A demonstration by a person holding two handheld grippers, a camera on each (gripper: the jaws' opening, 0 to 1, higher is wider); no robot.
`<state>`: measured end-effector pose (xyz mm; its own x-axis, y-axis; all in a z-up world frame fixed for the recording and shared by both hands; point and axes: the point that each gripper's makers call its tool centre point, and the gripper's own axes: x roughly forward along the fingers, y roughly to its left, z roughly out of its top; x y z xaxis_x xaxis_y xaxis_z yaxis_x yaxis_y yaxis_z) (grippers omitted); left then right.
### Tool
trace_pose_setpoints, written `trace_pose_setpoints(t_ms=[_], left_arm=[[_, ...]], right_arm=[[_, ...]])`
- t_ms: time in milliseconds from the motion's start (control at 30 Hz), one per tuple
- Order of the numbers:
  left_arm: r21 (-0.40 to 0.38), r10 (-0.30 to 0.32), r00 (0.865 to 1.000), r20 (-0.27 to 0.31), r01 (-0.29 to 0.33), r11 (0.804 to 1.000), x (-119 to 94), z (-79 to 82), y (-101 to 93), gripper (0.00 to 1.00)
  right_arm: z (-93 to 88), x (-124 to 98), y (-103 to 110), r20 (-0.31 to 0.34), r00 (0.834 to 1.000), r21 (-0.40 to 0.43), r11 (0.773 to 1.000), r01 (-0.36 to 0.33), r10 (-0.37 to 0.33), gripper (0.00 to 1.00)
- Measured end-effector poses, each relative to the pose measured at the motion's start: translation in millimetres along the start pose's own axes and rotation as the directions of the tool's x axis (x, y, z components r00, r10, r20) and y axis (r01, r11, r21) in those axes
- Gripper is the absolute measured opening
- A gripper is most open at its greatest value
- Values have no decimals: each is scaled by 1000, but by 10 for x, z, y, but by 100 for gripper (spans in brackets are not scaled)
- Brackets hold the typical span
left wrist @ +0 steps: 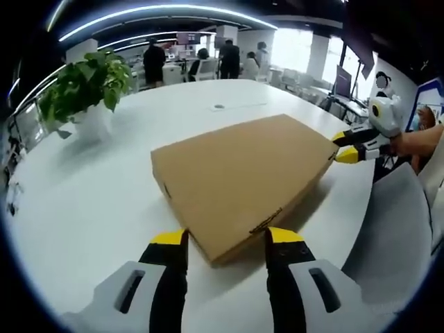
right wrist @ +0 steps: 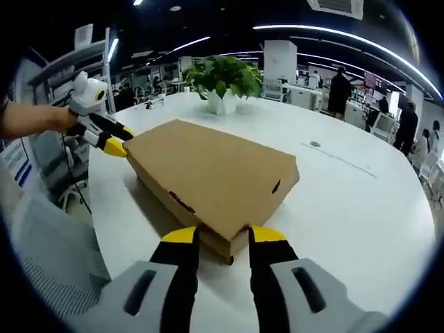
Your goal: Operate the shoe box by opening the lid, removing the specified soft item, and placing it in the target area until the item is outside and the box remains undamaged.
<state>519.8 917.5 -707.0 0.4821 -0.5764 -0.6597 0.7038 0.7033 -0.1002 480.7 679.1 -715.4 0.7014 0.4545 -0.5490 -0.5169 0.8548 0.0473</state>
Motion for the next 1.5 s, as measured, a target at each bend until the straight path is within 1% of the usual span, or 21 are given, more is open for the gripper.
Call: trace_pose_setpoints(t_ms=[100, 233, 400, 567, 667, 933, 1100, 1233, 1300, 1500], left_arm=[[28, 9, 1000, 0, -9, 1000, -34, 23, -7, 41], [7, 0, 1000, 11, 0, 1000, -66, 74, -41, 46], [-7, -7, 1000, 29, 7, 1000, -112, 141, -61, 49], [-13, -20, 998, 53, 21, 1000, -175, 222, -61, 51], [-22, -37, 997, 66, 38, 999, -211, 288, -78, 55], [1, -59, 995, 80, 59, 998, -286, 429, -120, 62], [-2, -61, 992, 108, 61, 998, -342, 568, -100, 63], [-11, -62, 988, 142, 64, 998, -384, 713, -61, 63], [-12, -60, 987, 151, 63, 998, -392, 771, -40, 62], [4, -51, 983, 174, 52, 999, -397, 909, 11, 62]], right_arm=[[16, -11, 13, 5, 1000, -2, 1000, 0, 0, 26], [73, -54, 43, 20, 1000, 6, 1000, -1, 1, 28], [147, -102, 86, 44, 999, 9, 1000, -5, 4, 33], [259, -163, 103, 69, 998, 15, 1000, -4, 3, 36], [350, -206, 106, 89, 996, 14, 1000, -6, 5, 37], [523, -265, 122, 130, 991, 21, 1000, -8, 6, 42], [670, -305, 100, 166, 986, 23, 1000, -6, 2, 43], [810, -330, 63, 192, 981, 32, 999, -8, 1, 44], [889, -336, 39, 202, 979, 31, 999, -8, 2, 44], [1014, -328, -28, 212, 977, 4, 1000, -6, 5, 44]])
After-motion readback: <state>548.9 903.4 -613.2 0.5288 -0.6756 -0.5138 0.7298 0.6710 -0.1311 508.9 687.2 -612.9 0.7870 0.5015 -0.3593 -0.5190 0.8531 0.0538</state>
